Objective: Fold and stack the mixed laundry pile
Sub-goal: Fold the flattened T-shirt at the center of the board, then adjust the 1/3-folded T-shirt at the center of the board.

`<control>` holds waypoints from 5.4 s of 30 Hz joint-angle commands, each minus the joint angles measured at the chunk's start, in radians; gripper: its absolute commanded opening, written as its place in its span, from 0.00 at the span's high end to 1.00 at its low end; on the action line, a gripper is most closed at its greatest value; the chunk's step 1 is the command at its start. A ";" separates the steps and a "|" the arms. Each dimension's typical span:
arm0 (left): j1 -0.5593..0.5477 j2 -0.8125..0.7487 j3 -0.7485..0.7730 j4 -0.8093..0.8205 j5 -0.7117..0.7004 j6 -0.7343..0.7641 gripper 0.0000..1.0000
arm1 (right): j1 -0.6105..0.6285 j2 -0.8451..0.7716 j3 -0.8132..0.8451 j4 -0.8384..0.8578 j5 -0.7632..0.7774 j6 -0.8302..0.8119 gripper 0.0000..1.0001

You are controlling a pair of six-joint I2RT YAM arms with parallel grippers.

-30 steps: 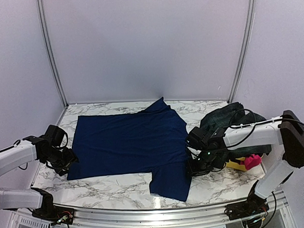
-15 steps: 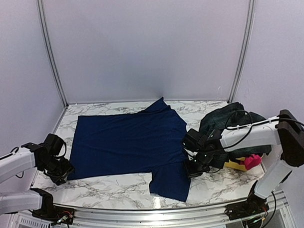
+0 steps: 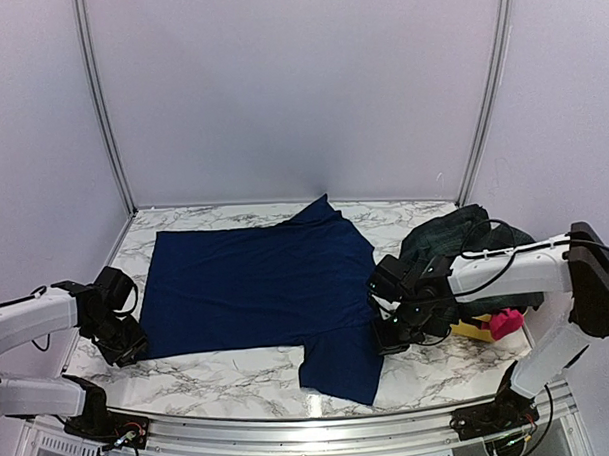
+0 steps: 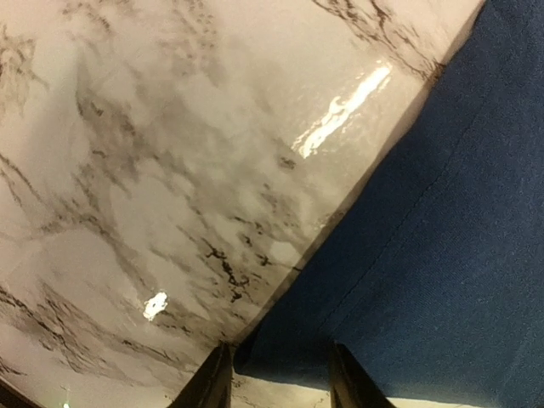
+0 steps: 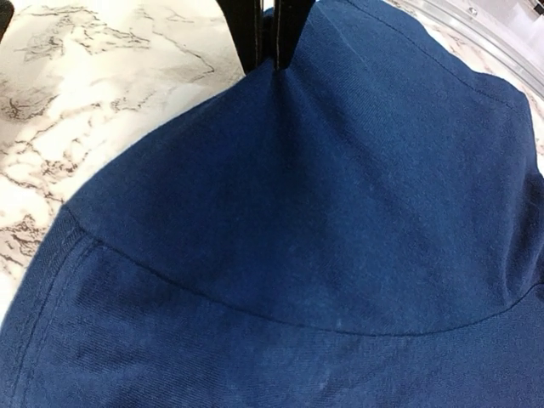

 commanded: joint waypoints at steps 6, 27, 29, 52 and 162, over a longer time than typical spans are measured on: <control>-0.001 -0.015 0.000 0.007 0.038 -0.002 0.85 | 0.009 -0.074 0.017 -0.018 -0.008 -0.021 1.00; -0.001 -0.120 0.197 -0.148 0.070 0.028 1.00 | -0.019 -0.293 0.043 -0.056 -0.031 -0.021 1.00; 0.000 -0.085 0.236 -0.149 0.072 0.033 1.00 | -0.065 -0.285 0.055 -0.056 -0.051 -0.032 1.00; 0.169 0.315 0.525 -0.005 0.085 0.183 1.00 | -0.397 0.168 0.454 -0.134 -0.223 -0.263 1.00; -0.721 0.880 0.659 0.572 0.324 0.316 0.40 | -0.326 0.198 0.160 0.147 -0.316 -0.292 0.75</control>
